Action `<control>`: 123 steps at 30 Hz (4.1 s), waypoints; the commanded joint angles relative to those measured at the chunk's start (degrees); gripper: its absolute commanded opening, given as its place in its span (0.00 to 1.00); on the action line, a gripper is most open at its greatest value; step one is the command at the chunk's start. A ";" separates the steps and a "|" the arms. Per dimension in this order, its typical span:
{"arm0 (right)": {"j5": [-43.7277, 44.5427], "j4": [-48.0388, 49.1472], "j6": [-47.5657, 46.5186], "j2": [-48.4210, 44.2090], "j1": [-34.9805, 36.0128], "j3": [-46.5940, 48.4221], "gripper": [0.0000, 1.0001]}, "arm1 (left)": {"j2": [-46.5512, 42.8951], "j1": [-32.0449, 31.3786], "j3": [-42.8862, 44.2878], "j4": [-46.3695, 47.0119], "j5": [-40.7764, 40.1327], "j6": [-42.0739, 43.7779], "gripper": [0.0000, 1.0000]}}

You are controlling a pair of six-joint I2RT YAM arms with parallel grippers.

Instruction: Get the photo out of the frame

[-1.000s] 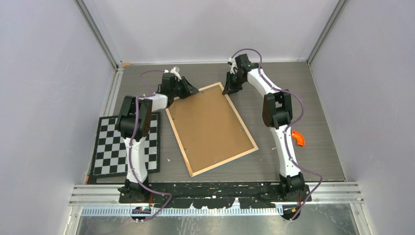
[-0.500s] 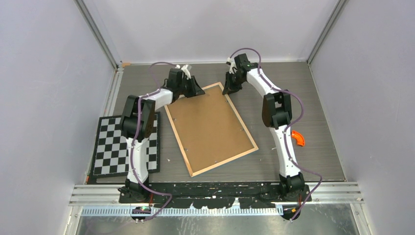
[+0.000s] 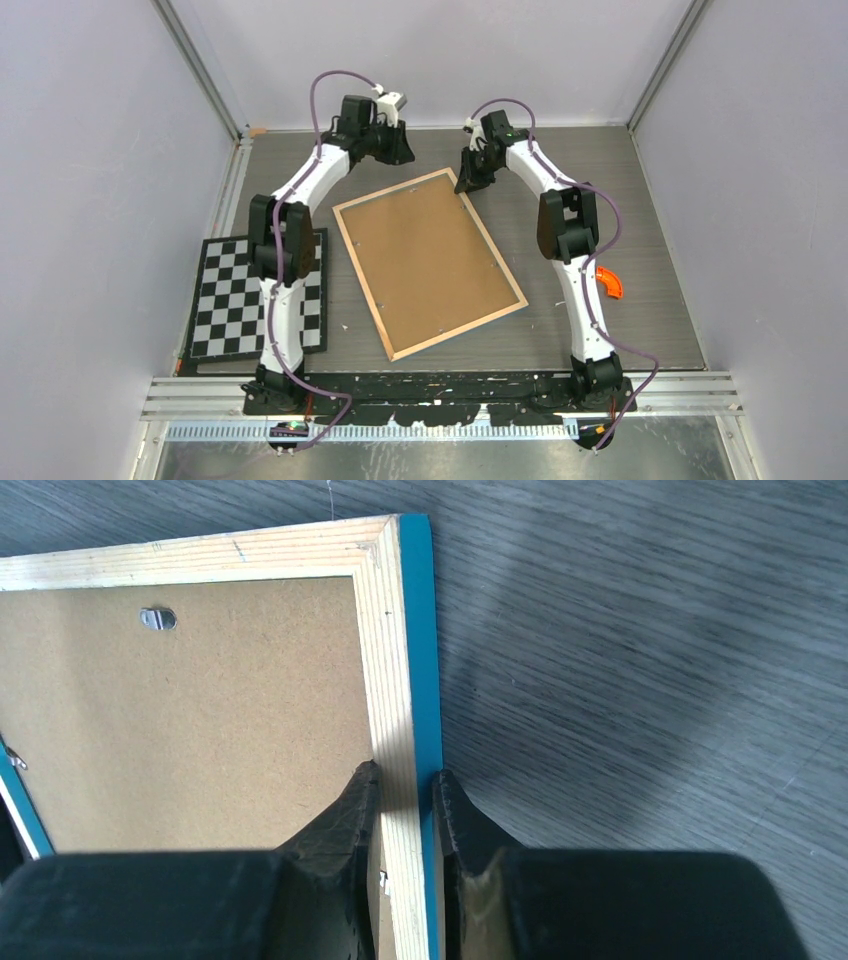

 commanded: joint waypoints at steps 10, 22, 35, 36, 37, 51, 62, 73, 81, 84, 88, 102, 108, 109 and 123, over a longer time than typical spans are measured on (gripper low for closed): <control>-3.43 -2.40 2.57 -1.10 0.97 -2.36 0.01 | 4.97 -1.11 8.20 -13.08 -3.40 10.95 0.00; -3.54 -2.13 2.57 -1.06 0.93 -3.02 0.01 | 7.45 -1.63 9.45 -11.90 -7.26 8.33 0.00; -3.41 -2.05 2.45 -0.91 0.97 -3.07 0.01 | 9.77 -2.10 11.18 -15.68 -7.66 11.32 0.00; -3.30 -2.04 2.39 -0.85 0.98 -3.06 0.01 | 9.67 -2.22 11.19 -16.30 -7.26 11.96 0.00; -3.21 -2.12 2.33 -0.85 0.98 -3.02 0.01 | 9.35 -2.32 11.13 -16.88 -6.47 12.58 0.00; -3.04 -2.10 2.40 -0.38 0.97 -2.62 0.01 | 8.14 -3.48 11.56 -25.33 -3.06 18.67 0.00; -4.70 -2.26 1.63 -0.61 1.23 -2.82 0.01 | 6.02 -3.53 11.60 -22.54 2.17 15.60 0.00; -7.35 -1.85 0.83 -1.58 3.02 -5.28 0.01 | 6.22 -5.65 8.95 -15.67 9.15 8.86 0.00; -8.13 -0.69 1.86 -2.76 3.43 -8.01 0.01 | 7.15 -8.48 7.05 -9.96 6.24 6.00 0.00; -7.90 -0.43 2.23 -2.70 3.42 -8.28 0.00 | 7.32 -9.26 6.42 -9.13 4.92 6.05 0.00; -7.34 -0.37 2.21 -2.53 3.36 -8.22 0.01 | 7.12 -9.73 5.28 -9.55 4.80 8.02 0.00; -6.90 -0.37 2.51 -1.69 3.22 -7.10 0.01 | 3.39 -11.74 0.05 -14.14 3.83 22.05 0.00; -6.79 -0.62 2.32 -1.26 3.05 -6.53 0.01 | 2.53 -12.80 -0.08 -18.96 6.44 29.25 0.00; -6.71 -0.69 2.32 -1.19 3.06 -6.38 0.01 | 2.31 -13.06 -0.41 -19.05 6.80 29.99 0.00; -6.70 -1.00 2.22 -1.33 2.91 -6.40 0.01 | 2.14 -14.47 -0.30 -16.50 -3.69 26.23 0.00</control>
